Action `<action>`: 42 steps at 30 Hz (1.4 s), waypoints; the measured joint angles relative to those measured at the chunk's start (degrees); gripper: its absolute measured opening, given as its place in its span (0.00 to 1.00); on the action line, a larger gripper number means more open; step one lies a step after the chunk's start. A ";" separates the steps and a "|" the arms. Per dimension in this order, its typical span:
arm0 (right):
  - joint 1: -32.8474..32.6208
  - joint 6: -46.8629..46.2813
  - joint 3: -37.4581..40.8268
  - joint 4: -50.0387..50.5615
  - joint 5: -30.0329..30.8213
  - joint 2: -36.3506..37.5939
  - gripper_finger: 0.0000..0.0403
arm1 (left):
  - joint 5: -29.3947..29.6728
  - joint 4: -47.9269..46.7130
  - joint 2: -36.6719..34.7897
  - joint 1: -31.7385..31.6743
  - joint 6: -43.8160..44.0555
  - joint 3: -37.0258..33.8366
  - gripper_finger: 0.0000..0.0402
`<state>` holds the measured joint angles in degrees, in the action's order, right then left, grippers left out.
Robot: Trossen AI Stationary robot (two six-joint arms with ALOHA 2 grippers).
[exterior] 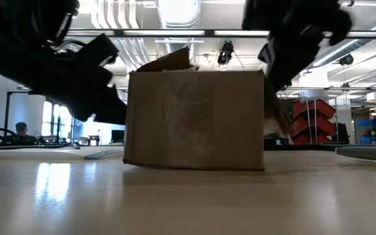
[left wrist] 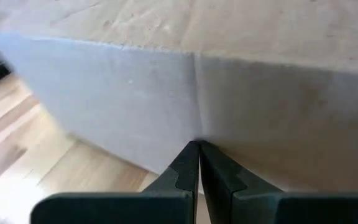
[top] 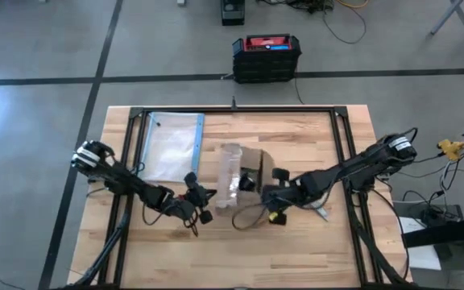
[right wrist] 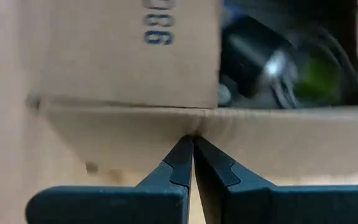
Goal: Pack items into zip bag
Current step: Open the brown box using the silver cutter blade
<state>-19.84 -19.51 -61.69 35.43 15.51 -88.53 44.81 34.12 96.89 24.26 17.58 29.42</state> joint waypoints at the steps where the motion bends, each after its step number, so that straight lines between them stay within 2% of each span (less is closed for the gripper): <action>1: -1.27 0.00 -0.43 -0.22 -0.43 -0.07 0.00 | -0.86 0.77 0.93 -0.28 -1.66 0.82 0.00; 6: -5.81 -2.41 -3.35 2.76 -1.36 0.32 0.00 | -5.85 1.88 4.79 -2.18 -7.33 5.41 0.00; 12: -6.63 -8.00 -6.44 13.52 2.60 2.17 0.00 | -10.13 2.27 8.58 -5.14 -11.93 11.14 0.00; 17: -4.99 -7.95 -7.28 14.63 9.26 3.05 0.00 | -14.11 2.92 8.91 -8.61 -14.41 13.88 0.00; 21: -1.46 -6.63 -5.81 15.07 8.93 3.15 0.00 | -17.35 3.40 8.46 -10.80 -17.11 15.10 0.00; 25: 1.20 -4.59 -4.29 14.44 8.72 3.10 0.00 | -17.43 1.97 7.57 -11.14 -18.70 14.90 0.00; 30: 1.72 4.73 -4.45 4.50 8.26 3.03 0.00 | -17.24 -7.68 1.47 -11.16 -18.97 14.81 0.00; 38: 3.37 17.92 -5.09 -12.84 6.90 2.33 0.00 | -17.02 -27.98 -15.19 -10.65 -16.76 14.44 0.00; 42: 7.09 19.17 -4.98 -16.03 6.73 -1.09 0.00 | -19.67 -29.35 -22.79 -8.92 -16.15 12.92 0.00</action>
<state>-12.75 -0.34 -66.67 19.39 22.24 -89.62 25.13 4.77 74.10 15.34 1.44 42.34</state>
